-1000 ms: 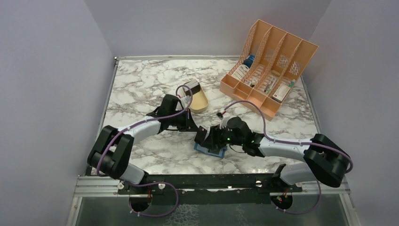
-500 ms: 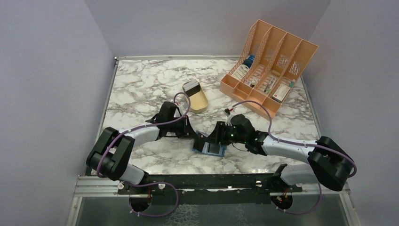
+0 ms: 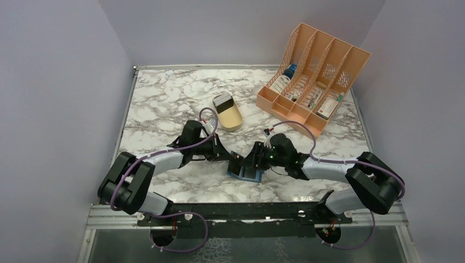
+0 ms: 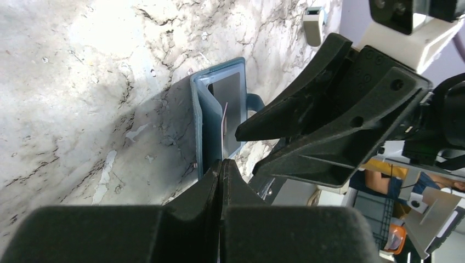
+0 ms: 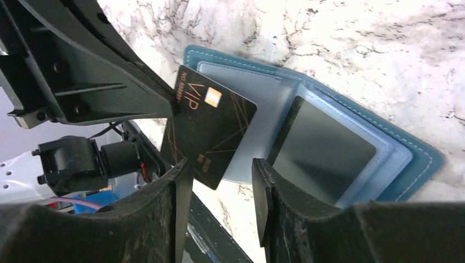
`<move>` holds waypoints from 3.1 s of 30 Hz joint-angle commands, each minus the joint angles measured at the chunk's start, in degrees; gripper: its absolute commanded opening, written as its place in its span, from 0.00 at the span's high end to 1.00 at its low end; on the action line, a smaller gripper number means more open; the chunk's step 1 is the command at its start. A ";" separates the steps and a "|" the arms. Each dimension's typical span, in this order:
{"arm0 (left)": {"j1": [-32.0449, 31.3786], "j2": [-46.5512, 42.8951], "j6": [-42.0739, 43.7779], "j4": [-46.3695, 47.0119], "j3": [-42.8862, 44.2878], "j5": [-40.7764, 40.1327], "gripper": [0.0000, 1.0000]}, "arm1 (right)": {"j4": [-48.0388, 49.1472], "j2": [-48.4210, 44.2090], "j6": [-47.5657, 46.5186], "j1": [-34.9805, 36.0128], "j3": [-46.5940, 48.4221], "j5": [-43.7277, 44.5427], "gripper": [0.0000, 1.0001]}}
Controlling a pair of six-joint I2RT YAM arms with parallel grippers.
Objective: Put the credit cards into the card holder
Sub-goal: Pick up the credit card from the storage box.
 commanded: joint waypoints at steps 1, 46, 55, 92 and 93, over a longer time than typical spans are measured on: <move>0.93 -1.21 -2.74 4.84 -1.72 2.93 1.00 | 4.94 1.53 1.65 -0.94 -1.13 -2.98 0.56; 2.08 -0.74 -8.55 13.51 -7.08 3.62 1.00 | 28.81 6.95 5.94 -2.15 -3.77 -12.08 0.86; 2.09 -2.42 -9.20 13.57 -7.43 2.75 1.00 | 35.42 5.83 12.57 -2.15 -7.34 -10.84 0.72; 2.07 -12.37 -23.82 27.39 -13.82 -2.30 1.00 | 48.61 13.73 26.76 -2.22 -8.23 -11.93 0.75; 2.10 -12.45 -23.87 27.38 -13.81 -2.39 1.00 | 48.37 13.44 26.58 -2.23 -8.18 -11.85 0.79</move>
